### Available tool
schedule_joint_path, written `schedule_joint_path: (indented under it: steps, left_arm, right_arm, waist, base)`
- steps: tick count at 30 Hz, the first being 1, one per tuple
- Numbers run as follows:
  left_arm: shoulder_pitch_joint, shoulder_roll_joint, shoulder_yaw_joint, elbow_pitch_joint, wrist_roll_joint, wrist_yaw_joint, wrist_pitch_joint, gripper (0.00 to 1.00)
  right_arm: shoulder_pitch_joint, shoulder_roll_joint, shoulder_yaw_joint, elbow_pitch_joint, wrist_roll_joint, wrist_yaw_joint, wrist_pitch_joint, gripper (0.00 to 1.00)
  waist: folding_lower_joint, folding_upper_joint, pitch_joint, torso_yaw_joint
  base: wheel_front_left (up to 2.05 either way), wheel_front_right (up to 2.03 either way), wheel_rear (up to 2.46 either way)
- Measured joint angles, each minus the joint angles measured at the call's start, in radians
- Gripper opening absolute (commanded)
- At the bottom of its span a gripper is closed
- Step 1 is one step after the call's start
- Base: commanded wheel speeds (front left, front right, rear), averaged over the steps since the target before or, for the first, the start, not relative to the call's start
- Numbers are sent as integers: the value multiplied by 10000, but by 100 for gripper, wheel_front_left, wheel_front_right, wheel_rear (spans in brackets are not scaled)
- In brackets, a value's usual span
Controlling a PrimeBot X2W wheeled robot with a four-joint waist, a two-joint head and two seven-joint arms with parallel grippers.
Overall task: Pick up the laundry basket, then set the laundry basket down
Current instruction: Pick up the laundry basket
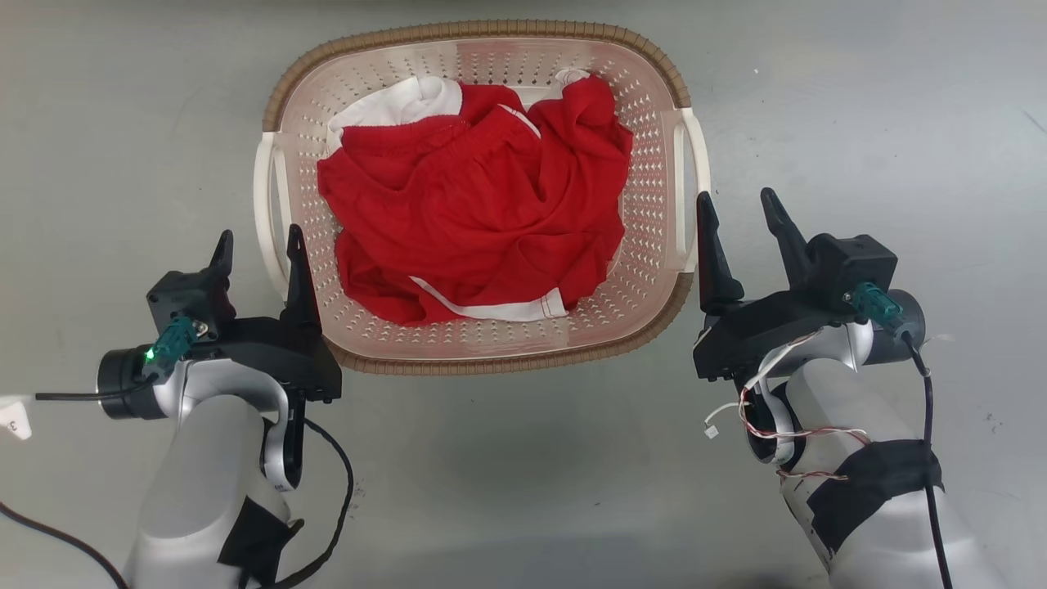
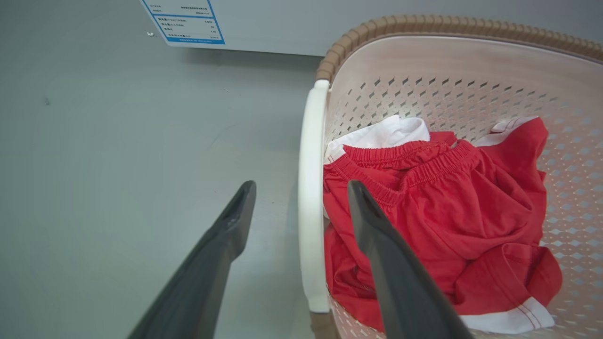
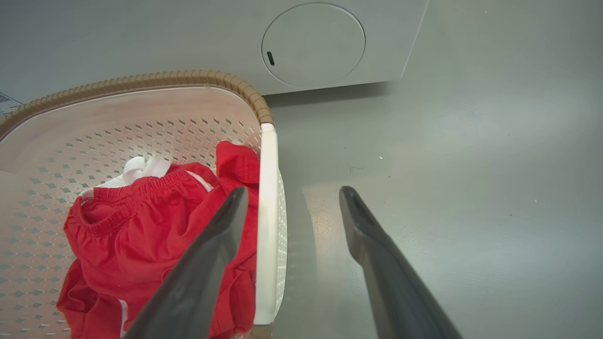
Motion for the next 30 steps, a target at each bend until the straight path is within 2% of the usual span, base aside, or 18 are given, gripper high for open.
schedule_joint_path:
  steps: [14, 30]
  left_arm:
    - [-850, -27, -132, 1172, -40, -343, 52, 100]
    - [-1611, -148, -341, 2178, -77, -520, 224, 100]
  right_arm:
    - [-810, -27, 924, 1053, 777, -4, 0, 100]
    - [-1647, -36, 1684, 2364, 1764, -77, 190, 100]
  waist:
    - [0, -2, 364, 115]
    - [0, -1, 515, 386]
  base:
    - [0, 0, 0]
    - [0, 0, 0]
